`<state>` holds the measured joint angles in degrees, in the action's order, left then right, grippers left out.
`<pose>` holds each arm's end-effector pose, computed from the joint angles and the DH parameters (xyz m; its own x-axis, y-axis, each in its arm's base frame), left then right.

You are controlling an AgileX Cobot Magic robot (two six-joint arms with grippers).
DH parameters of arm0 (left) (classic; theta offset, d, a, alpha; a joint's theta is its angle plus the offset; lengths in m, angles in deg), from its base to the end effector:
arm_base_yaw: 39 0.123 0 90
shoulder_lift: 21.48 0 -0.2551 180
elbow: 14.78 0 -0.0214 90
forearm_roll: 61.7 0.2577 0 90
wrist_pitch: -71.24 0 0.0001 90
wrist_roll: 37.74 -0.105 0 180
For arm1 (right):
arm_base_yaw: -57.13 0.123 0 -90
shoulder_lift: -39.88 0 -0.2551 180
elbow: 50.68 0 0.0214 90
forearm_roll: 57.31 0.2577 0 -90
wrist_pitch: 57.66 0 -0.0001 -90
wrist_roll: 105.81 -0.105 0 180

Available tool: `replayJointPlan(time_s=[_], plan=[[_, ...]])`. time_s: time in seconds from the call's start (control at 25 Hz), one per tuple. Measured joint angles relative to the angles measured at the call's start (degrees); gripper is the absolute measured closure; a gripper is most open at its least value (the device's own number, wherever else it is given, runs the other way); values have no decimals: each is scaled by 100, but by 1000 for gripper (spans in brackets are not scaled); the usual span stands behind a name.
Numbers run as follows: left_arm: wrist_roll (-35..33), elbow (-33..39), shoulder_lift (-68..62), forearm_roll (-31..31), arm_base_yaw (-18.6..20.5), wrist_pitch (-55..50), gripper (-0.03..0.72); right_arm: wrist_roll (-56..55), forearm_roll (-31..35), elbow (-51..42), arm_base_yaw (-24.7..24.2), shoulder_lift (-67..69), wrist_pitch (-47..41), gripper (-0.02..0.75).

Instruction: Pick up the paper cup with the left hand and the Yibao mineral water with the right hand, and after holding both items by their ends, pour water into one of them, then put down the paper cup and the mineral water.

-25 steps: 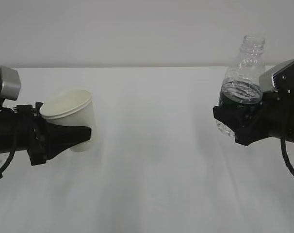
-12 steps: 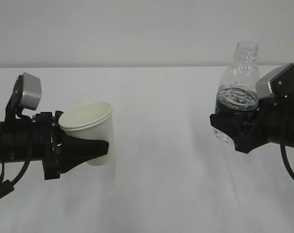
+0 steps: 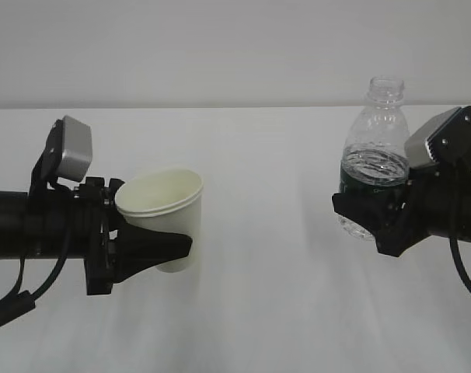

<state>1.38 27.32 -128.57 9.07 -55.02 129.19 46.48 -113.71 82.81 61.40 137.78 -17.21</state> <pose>0.2451 -0.1577 0.1235 -0.2301 0.2543 -0.9394 0.9347 0.3264 -0.1406 0.2746 0.0773 0.1355 -0.2604 -0.3241 -0.9095 -0.6727 0.7366 -0.0699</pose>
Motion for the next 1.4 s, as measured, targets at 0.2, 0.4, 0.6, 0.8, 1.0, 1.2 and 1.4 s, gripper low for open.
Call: replayJointPlan(time_s=[0.2,0.4,0.6,0.8,1.0,1.2,1.4], plan=[[34,-350,0,209,-301,-343,238,-20,-68,0,0,-12,-23,303],[34,-510,0,273,-402,-508,238,-173,-352,147,0,-146,-331,303],[34,-569,0,310,-477,-593,238,-655,-976,416,0,-207,-545,303],[34,-572,0,324,-649,-639,238,-1220,-1695,650,0,-207,-622,303],[34,-572,0,326,-817,-665,238,-1637,-2240,786,0,-207,-622,303],[34,-572,0,304,-889,-678,238,-2152,-2991,1029,0,-207,-622,303],[34,-572,0,279,-889,-691,238,-2643,-3772,1304,0,-207,-622,303]])
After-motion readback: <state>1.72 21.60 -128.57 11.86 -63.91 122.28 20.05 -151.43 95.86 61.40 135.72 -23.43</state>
